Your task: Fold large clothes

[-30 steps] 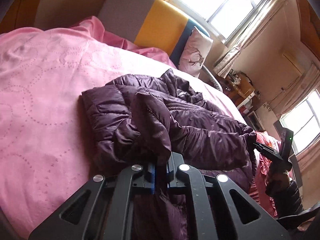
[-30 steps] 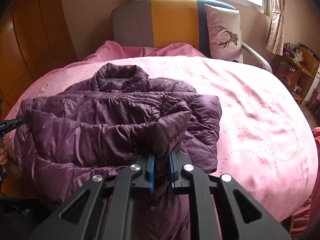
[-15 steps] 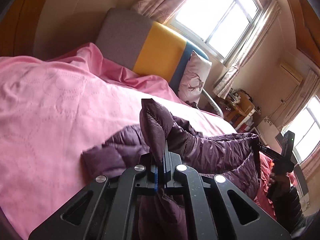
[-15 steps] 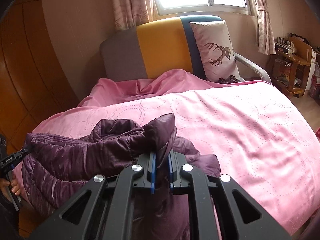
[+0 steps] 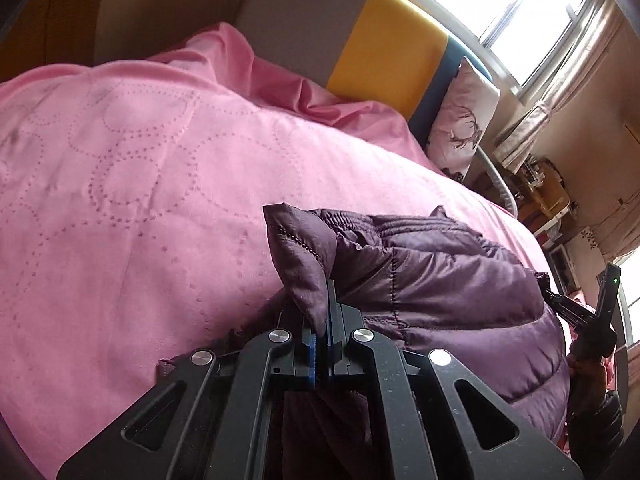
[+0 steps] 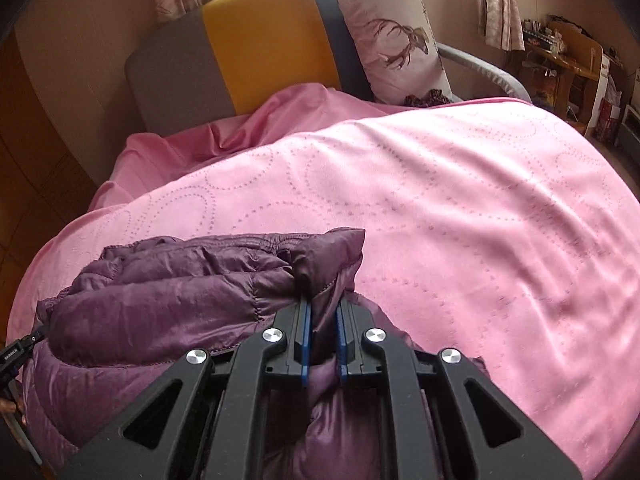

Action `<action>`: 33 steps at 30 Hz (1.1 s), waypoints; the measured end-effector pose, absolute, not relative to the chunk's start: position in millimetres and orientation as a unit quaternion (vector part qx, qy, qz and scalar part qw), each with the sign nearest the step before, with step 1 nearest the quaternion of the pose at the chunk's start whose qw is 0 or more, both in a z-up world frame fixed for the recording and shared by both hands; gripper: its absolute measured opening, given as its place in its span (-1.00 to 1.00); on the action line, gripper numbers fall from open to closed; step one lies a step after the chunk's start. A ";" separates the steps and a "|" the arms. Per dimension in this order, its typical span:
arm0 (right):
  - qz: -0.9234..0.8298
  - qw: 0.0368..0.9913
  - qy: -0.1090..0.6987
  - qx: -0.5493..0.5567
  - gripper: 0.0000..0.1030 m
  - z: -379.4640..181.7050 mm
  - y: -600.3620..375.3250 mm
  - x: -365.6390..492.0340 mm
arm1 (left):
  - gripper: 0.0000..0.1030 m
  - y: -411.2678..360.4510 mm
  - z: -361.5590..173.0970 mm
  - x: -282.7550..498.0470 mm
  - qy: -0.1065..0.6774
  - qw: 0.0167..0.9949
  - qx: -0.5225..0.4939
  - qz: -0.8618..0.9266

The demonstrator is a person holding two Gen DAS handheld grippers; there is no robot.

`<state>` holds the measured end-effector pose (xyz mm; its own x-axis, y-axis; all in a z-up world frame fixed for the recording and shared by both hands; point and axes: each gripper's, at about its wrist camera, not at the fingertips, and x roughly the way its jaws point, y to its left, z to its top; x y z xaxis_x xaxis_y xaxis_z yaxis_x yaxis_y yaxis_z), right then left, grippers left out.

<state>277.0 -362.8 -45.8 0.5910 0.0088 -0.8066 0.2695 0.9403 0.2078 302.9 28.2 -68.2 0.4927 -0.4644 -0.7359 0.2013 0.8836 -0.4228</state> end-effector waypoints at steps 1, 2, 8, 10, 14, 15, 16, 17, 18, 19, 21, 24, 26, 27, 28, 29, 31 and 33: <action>-0.075 0.877 0.449 0.158 -0.70 -49.5 -363.1 277.6 | -0.93 28.6 -73.2 303.1 0.470 0.849 -0.145 -0.192; -0.074 0.875 0.451 0.161 -0.61 -49.6 -363.5 275.9 | -0.91 30.1 -73.8 301.7 0.471 0.848 -0.149 -0.190; -0.049 0.887 0.420 0.185 0.20 -22.7 -378.9 227.7 | 0.50 74.8 -65.1 267.0 0.448 0.834 -0.255 -0.198; -0.041 0.887 0.413 0.202 0.30 -20.3 -387.6 200.9 | 0.50 87.2 -67.9 248.2 0.447 0.821 -0.281 -0.218; -0.013 0.870 0.423 0.252 0.35 -33.6 -398.6 141.8 | 0.50 103.5 -81.5 209.5 0.447 0.798 -0.317 -0.250; -0.008 0.866 0.427 0.261 0.35 -38.4 -398.4 130.4 | 0.50 104.9 -85.0 201.8 0.448 0.793 -0.325 -0.256; -0.006 0.863 0.430 0.264 0.35 -42.8 -395.6 119.5 | 0.50 107.0 -88.8 194.0 0.449 0.784 -0.337 -0.264; -0.006 0.862 0.432 0.265 0.36 -47.1 -392.5 109.7 | 0.50 108.6 -90.9 189.0 0.447 0.782 -0.344 -0.266; -0.007 0.861 0.433 0.266 0.32 -50.8 -390.3 103.6 | 0.49 109.3 -91.6 184.7 0.446 0.779 -0.348 -0.270; -0.006 0.859 0.435 0.269 0.10 -54.2 -387.4 98.1 | 0.38 108.6 -91.8 180.2 0.446 0.776 -0.350 -0.277; -0.004 0.859 0.432 0.275 -0.18 -55.3 -385.0 92.8 | 0.25 104.5 -91.6 172.1 0.450 0.772 -0.344 -0.288; 0.005 0.860 0.432 0.271 -0.52 -48.4 -381.1 85.8 | -0.06 97.4 -90.0 165.8 0.456 0.773 -0.328 -0.297; 0.011 0.861 0.437 0.260 -0.58 -43.5 -378.7 77.7 | -0.18 99.4 -89.5 155.5 0.457 0.769 -0.326 -0.305; 0.015 0.861 0.441 0.254 -0.60 -41.2 -377.4 71.6 | -0.19 100.3 -89.4 149.4 0.457 0.768 -0.326 -0.309; 0.018 0.860 0.446 0.248 -0.60 -39.5 -376.3 64.4 | -0.19 102.0 -89.5 141.9 0.458 0.767 -0.323 -0.311; 0.020 0.858 0.451 0.245 -0.60 -39.3 -375.7 57.4 | -0.19 102.5 -89.8 137.2 0.461 0.766 -0.320 -0.314; 0.022 0.855 0.462 0.236 -0.60 -39.2 -374.5 38.7 | -0.19 104.3 -88.1 120.2 0.467 0.762 -0.313 -0.321; 0.026 0.850 0.471 0.235 -0.59 -37.1 -374.8 26.9 | -0.19 107.1 -84.2 107.3 0.472 0.764 -0.302 -0.319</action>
